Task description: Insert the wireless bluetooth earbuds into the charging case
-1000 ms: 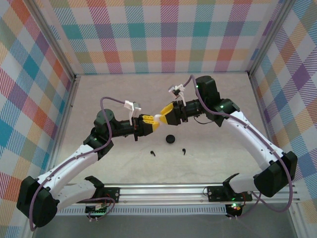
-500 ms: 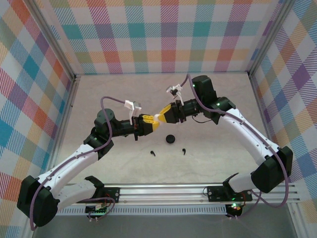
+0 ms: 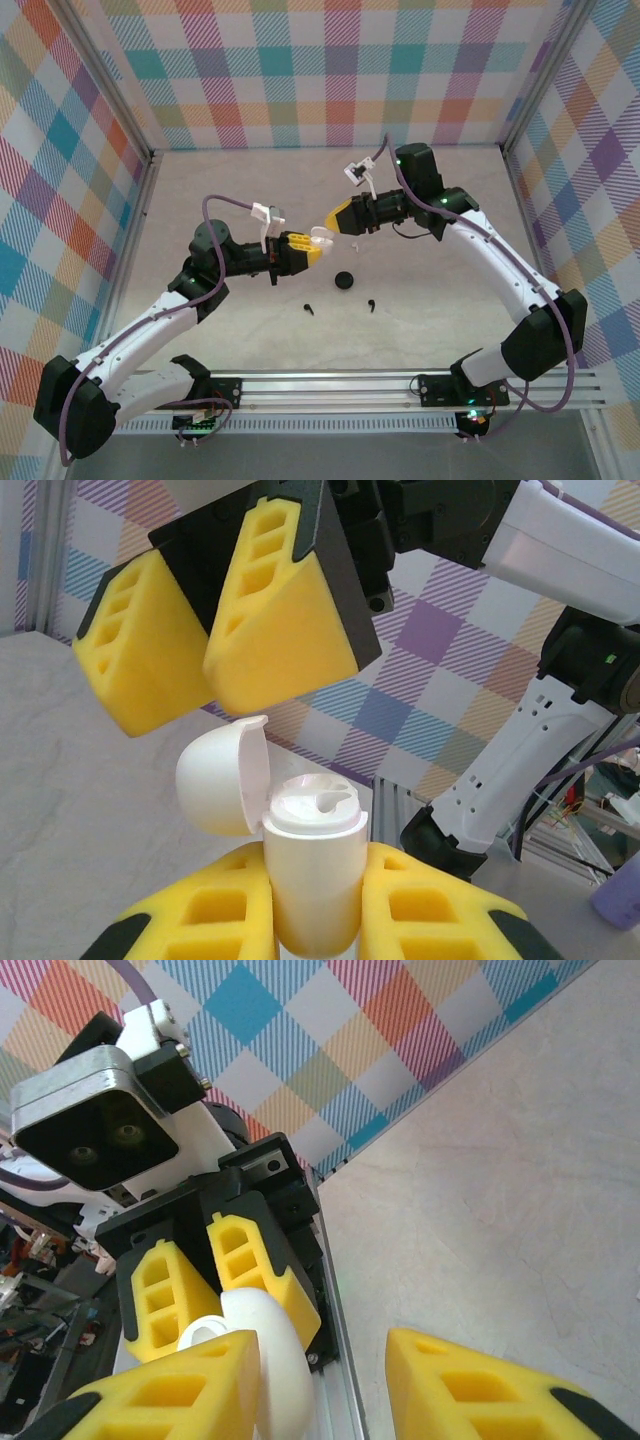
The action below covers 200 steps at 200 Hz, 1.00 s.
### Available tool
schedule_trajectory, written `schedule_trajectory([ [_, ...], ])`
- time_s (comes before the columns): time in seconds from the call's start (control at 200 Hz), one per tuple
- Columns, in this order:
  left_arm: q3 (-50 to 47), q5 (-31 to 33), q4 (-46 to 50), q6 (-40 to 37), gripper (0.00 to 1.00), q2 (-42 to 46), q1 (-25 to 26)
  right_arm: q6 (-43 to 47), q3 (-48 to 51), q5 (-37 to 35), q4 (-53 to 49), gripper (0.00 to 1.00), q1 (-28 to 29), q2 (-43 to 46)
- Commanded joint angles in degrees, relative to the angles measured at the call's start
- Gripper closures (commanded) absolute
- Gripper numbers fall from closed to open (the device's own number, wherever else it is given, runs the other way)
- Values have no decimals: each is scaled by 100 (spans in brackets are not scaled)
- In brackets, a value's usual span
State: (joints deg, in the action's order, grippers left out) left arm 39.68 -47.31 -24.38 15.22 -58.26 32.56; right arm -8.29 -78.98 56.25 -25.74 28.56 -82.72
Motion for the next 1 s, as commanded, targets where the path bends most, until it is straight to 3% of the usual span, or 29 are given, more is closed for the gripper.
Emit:
schedule_trajectory([
  [0.0, 128, -87, -315, -73, 100, 122, 31, -67, -107, 47, 60, 61, 10, -25],
  [0.285, -83, 206, -408, -208, 100, 37, 32, -123, -115, -787, -165, 55, 10, 200],
  [0.45, -390, 445, -675, -222, 100, -105, 31, -327, -231, -1423, -374, 46, 2, 347],
  [0.57, -543, 594, -874, -189, 100, -225, 32, -489, -129, -1410, -289, 41, -92, 473],
  [0.735, -726, 756, -984, -195, 100, -291, 32, -618, -75, -1715, -459, 41, -338, 511],
  [0.995, -1085, 820, -1236, -475, 100, -104, 31, -598, -50, -2598, -854, 50, -561, 219],
])
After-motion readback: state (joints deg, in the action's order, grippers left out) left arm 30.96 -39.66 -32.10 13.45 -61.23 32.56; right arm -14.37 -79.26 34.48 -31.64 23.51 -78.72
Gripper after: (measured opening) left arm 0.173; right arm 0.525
